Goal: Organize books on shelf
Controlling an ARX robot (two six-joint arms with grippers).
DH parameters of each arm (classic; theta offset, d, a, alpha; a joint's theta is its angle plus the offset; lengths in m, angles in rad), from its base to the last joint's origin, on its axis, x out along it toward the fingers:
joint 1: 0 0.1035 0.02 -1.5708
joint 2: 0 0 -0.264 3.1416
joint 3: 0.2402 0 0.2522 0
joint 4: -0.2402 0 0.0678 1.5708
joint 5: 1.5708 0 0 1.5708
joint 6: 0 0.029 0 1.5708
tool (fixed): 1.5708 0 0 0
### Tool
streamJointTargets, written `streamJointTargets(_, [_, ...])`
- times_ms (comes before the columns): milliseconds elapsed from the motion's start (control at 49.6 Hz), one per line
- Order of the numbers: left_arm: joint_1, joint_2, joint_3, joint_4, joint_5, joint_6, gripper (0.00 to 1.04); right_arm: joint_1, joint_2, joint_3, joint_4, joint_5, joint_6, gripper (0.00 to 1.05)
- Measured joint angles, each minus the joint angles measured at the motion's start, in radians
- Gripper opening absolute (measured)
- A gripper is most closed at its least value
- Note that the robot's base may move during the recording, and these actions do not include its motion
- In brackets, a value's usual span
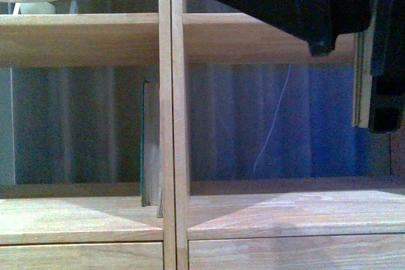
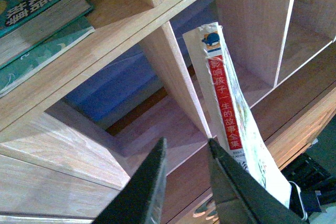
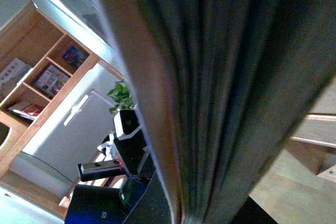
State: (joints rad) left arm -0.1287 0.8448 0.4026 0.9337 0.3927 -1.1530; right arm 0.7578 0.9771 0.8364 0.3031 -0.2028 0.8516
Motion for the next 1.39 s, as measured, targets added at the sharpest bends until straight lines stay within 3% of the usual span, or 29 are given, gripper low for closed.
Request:
streamJointTargets(161, [0.0, 0.002, 0.011, -0.02, 0.008, 0.018, 0.04, 0.021, -0.008, -0.002, 0.01, 0.009, -0.003, 0.07])
streamJointTargets(867, [-0.046, -0.09, -0.002, -0.081, 0.053, 0.1, 0.98, 0.05, -0.004, -0.007, 0.018, 0.037, -0.003, 0.07])
streamJointTargets(1391, [-0.001, -0.079, -0.002, -0.068, 0.06, 0.116, 0.97, 0.151, -0.073, -0.016, -0.036, 0.053, -0.082, 0.07])
